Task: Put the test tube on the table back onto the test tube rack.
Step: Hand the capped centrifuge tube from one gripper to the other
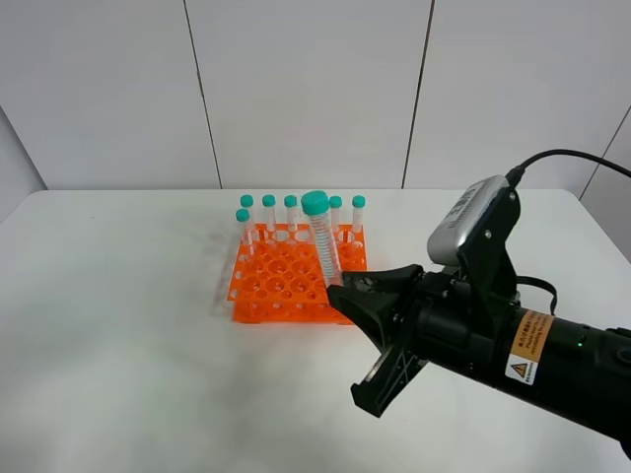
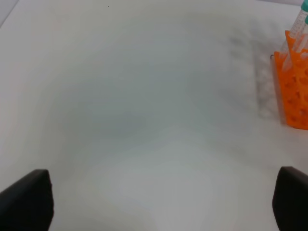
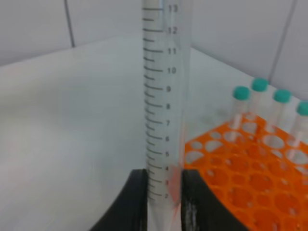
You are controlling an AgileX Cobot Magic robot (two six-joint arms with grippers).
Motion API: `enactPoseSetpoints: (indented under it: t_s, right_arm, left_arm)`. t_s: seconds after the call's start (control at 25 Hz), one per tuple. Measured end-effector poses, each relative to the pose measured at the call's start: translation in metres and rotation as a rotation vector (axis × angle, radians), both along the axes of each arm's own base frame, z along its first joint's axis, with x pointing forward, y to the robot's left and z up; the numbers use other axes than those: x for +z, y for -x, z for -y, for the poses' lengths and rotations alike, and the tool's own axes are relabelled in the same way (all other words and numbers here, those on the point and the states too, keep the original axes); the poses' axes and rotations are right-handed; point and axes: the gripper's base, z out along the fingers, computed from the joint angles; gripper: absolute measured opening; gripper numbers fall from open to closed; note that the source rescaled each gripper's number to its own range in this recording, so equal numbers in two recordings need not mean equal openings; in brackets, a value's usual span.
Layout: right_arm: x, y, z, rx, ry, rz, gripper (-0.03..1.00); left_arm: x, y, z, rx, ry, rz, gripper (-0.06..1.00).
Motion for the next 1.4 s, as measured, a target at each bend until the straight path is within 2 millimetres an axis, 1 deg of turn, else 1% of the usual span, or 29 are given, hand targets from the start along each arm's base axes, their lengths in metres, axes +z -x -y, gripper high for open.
enactPoseSetpoints:
  t_s: [0.36, 0.44, 0.52, 0.64, 0.76, 0.88, 0.96, 1.04, 1.24, 1.4]
  right_arm:
    - [-0.004, 0.003, 0.003, 0.013, 0.016, 0.000, 0.01]
    - [-0.004, 0.003, 0.003, 0.013, 0.014, 0.000, 0.01]
    - [-0.004, 0.003, 0.003, 0.012, 0.014, 0.000, 0.01]
    - [-0.004, 0.003, 0.003, 0.012, 0.014, 0.000, 0.01]
    - [-0.004, 0.003, 0.003, 0.012, 0.014, -0.001, 0.01]
    - [-0.004, 0.003, 0.004, 0.001, 0.006, -0.009, 0.01]
    - [-0.004, 0.003, 0.004, -0.002, 0.003, -0.012, 0.01]
    - [-0.004, 0.002, 0.004, -0.003, 0.003, -0.012, 0.01]
    - [-0.004, 0.002, 0.004, -0.008, 0.000, -0.015, 0.01]
    - [-0.004, 0.002, 0.004, -0.008, -0.001, -0.015, 0.01]
  left_arm:
    - [0.000, 0.000, 0.000, 0.000, 0.000, 0.000, 1.00]
    - [0.000, 0.000, 0.000, -0.029, 0.000, 0.000, 1.00]
    - [0.000, 0.000, -0.001, -0.103, 0.000, 0.000, 1.00]
    - [0.000, -0.001, -0.001, -0.283, -0.007, 0.000, 1.00]
    - [0.000, 0.000, 0.001, -0.507, -0.043, 0.007, 1.00]
    - [0.001, 0.004, 0.007, -0.759, -0.118, 0.040, 1.00]
    - [0.001, 0.008, 0.011, -0.878, -0.147, 0.063, 1.00]
    - [0.004, 0.010, 0.011, -0.921, -0.159, 0.091, 1.00]
    - [0.014, 0.008, 0.014, -0.929, -0.141, 0.187, 1.00]
    - [0.024, -0.005, 0.025, -0.926, -0.078, 0.215, 1.00]
